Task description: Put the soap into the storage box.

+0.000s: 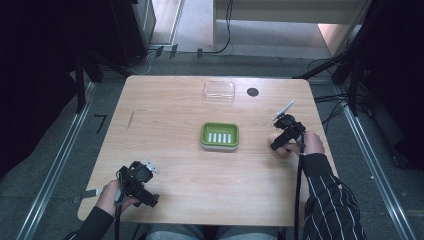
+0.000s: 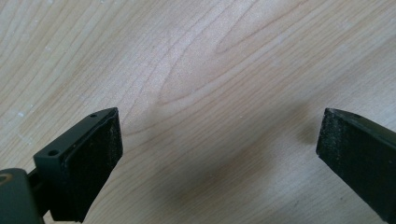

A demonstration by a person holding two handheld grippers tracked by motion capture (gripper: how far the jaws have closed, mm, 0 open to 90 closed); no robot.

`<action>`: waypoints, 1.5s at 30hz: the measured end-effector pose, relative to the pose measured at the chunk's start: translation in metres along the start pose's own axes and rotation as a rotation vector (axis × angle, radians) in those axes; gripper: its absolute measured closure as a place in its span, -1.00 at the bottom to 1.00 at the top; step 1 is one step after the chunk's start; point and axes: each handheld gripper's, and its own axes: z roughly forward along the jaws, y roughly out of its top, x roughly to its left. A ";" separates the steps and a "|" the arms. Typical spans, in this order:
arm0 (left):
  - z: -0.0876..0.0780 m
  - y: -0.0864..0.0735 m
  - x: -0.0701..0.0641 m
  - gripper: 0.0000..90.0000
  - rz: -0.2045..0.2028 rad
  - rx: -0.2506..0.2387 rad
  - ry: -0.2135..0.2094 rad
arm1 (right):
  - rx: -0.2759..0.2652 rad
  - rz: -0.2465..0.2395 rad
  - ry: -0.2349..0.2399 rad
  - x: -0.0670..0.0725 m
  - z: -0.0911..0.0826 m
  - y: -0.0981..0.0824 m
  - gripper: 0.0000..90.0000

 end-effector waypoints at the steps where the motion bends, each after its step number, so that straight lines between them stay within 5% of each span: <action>1: 0.000 0.000 0.000 -0.98 0.000 0.000 0.000 | 0.004 -0.002 0.001 0.000 0.001 0.001 -0.54; 18: 0.000 0.000 0.000 -0.98 -0.004 -0.003 0.000 | 0.062 0.013 0.021 -0.005 0.012 0.003 -0.29; 45: -0.001 -0.001 0.000 -0.98 -0.005 -0.005 0.002 | 0.042 -0.012 0.028 -0.001 0.001 0.005 -0.25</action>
